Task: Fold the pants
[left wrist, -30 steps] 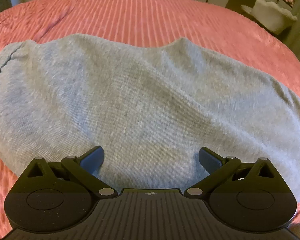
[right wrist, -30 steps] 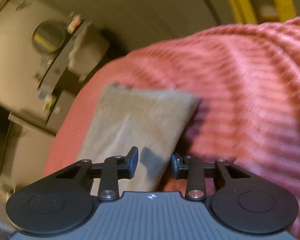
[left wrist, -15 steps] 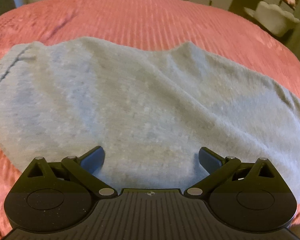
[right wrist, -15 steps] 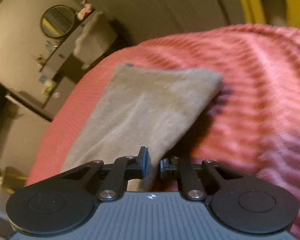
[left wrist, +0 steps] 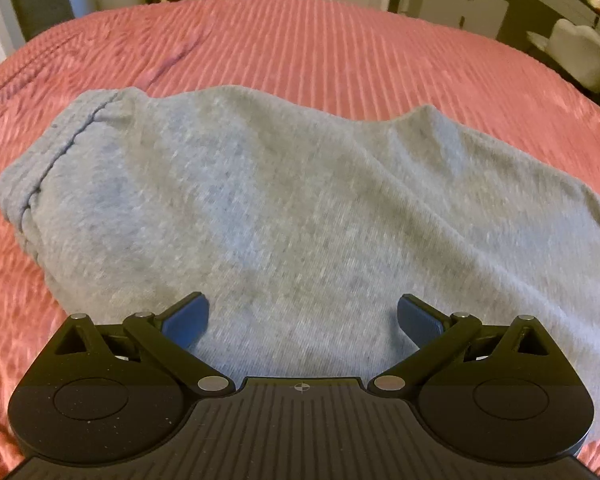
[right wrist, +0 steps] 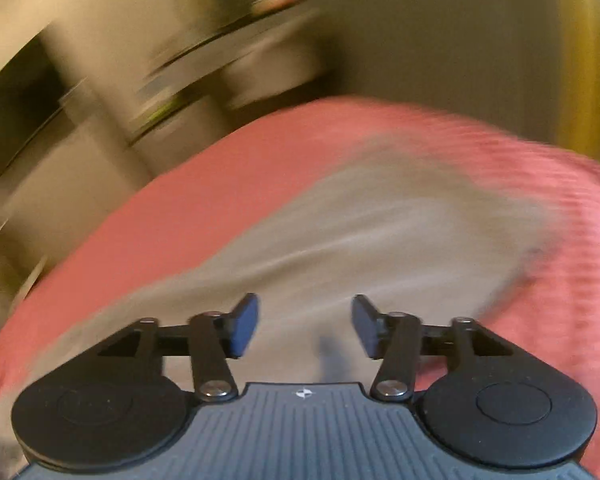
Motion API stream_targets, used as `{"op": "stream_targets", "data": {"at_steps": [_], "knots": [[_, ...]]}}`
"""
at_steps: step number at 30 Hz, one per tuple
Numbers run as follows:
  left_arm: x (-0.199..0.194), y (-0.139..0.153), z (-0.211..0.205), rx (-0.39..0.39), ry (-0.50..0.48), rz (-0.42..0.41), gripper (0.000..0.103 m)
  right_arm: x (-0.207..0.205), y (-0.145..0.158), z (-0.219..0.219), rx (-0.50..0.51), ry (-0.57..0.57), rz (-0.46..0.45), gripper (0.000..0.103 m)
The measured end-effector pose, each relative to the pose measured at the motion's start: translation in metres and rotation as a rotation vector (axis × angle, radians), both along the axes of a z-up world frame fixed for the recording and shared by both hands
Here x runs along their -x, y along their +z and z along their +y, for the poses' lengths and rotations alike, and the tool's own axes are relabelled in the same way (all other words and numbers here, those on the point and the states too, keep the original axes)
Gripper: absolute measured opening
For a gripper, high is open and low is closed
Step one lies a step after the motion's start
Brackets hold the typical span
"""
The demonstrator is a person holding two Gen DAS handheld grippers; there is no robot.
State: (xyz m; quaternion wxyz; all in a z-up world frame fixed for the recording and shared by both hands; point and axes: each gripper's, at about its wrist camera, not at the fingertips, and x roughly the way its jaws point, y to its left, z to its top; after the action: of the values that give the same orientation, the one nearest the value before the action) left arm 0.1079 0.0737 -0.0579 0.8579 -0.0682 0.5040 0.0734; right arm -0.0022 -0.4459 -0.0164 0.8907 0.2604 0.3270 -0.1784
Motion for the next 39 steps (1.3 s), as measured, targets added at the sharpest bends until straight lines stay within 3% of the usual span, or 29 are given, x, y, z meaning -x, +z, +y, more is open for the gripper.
{"op": "stream_targets", "data": {"at_steps": [4, 8, 10, 11, 15, 19, 22, 23, 24, 26, 30, 33, 36, 39], "knots": [[0.002, -0.002, 0.002, 0.017, 0.007, 0.017, 0.103, -0.070, -0.014, 0.076, -0.017, 0.322, 0.039, 0.056], [0.003, -0.004, 0.003, 0.019, 0.006, 0.024, 0.103, -0.120, -0.041, 0.112, 0.113, 0.370, 0.107, 0.056], [0.001, -0.007, 0.003, 0.019, 0.006, 0.029, 0.103, -0.137, -0.056, 0.108, 0.192, 0.333, 0.167, 0.059], [-0.001, -0.008, 0.003, 0.017, 0.007, 0.033, 0.103, -0.141, -0.059, 0.098, 0.195, 0.314, 0.158, 0.067], [-0.007, -0.015, -0.002, -0.008, 0.004, 0.029, 0.103, -0.146, -0.066, 0.034, 0.271, 0.122, 0.183, 0.062], [-0.013, -0.019, -0.008, -0.040, -0.008, 0.020, 0.103, -0.141, -0.062, -0.028, 0.229, 0.089, 0.107, 0.061], [-0.017, -0.022, -0.009, -0.048, -0.009, 0.011, 0.103, -0.147, -0.065, -0.063, 0.431, -0.052, 0.208, 0.077], [-0.017, -0.022, -0.012, -0.053, -0.011, 0.006, 0.103, -0.148, -0.071, -0.084, 0.416, -0.085, 0.223, 0.091], [-0.018, -0.023, -0.012, -0.058, -0.015, -0.001, 0.103, -0.149, -0.075, -0.106, 0.375, -0.116, 0.231, 0.096], [-0.021, -0.025, -0.015, -0.069, -0.023, -0.013, 0.103, -0.152, -0.077, -0.143, 0.326, -0.199, 0.228, 0.096], [-0.024, -0.027, -0.018, -0.082, -0.025, -0.018, 0.103, -0.152, -0.063, -0.187, 0.378, -0.431, 0.281, 0.096], [-0.026, -0.027, -0.019, -0.080, -0.021, -0.019, 0.103, -0.119, -0.046, -0.192, 0.227, -0.432, 0.143, 0.096], [-0.026, -0.028, -0.019, -0.087, -0.023, -0.022, 0.103, -0.067, -0.030, -0.165, 0.104, -0.325, -0.023, 0.103], [-0.025, -0.028, -0.019, -0.086, -0.026, -0.025, 0.103, 0.002, -0.022, -0.144, -0.034, -0.264, -0.213, 0.103]]}}
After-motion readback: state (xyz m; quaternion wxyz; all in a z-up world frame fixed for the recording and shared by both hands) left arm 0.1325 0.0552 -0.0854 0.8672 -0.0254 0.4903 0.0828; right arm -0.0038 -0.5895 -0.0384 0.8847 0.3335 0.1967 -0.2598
